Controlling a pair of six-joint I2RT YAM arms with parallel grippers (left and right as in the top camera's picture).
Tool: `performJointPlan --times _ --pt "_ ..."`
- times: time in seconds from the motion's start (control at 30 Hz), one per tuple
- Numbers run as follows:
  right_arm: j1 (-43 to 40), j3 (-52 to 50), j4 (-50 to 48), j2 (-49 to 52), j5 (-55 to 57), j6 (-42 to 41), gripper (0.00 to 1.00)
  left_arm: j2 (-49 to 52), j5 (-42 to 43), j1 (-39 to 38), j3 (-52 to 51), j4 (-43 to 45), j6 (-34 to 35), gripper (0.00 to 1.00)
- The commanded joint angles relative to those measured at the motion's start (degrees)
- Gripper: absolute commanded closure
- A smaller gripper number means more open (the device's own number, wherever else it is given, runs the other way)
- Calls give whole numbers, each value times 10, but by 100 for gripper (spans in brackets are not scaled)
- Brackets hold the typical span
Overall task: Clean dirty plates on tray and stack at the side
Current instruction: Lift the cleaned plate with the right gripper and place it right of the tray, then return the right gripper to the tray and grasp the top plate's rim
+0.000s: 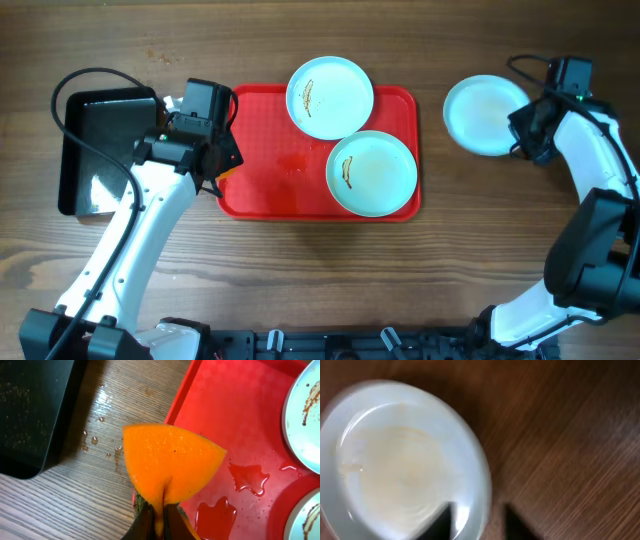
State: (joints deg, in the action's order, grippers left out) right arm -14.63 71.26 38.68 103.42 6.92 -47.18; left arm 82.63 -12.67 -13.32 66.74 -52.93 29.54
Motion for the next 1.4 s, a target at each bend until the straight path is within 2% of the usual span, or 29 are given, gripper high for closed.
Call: performJointPlan --times 0.0,0.13,0.27,0.3,0.33,0.37,0.63,0.8,0.87,1.0,1.03,1.1,1.2,1.23,1.3,1.37 --pt "0 -6 -15 -15 -43 43 28 4 18 4 7 4 10 96" --pt "0 -6 -55 -15 -289 191 23 4 26 4 7 11 10 96" --pt "21 -1 -93 -16 -439 220 17 4 36 3 7 14 10 96" --pt "33 5 -95 -16 -449 244 10 4 40 3 7 15 10 96" --pt "49 16 -90 -16 -448 271 1 4 43 3 7 15 10 96" --pt "66 29 -76 -16 -438 295 0 4 43 3 7 15 10 96" --pt "242 191 79 4 -184 369 0 4 43 3 7 26 10 96" --pt "282 339 221 114 -168 402 1 4 43 3 7 26 10 96" --pt "286 370 231 158 -168 401 0 4 43 3 7 26 10 96" --pt "288 371 169 203 -168 348 0 4 48 3 6 24 9 96" --pt "288 370 155 212 -168 331 1 4 50 3 6 23 9 96" --pt "288 370 130 225 -168 307 11 4 52 3 6 22 9 96" --pt "290 370 101 239 -174 300 34 4 52 3 6 23 9 96" --pt "291 370 91 247 -174 300 47 4 52 3 6 23 10 96" --pt "293 369 85 253 -172 301 50 4 52 3 6 23 10 96" --pt "293 368 83 257 -172 300 46 4 52 3 6 23 10 96"
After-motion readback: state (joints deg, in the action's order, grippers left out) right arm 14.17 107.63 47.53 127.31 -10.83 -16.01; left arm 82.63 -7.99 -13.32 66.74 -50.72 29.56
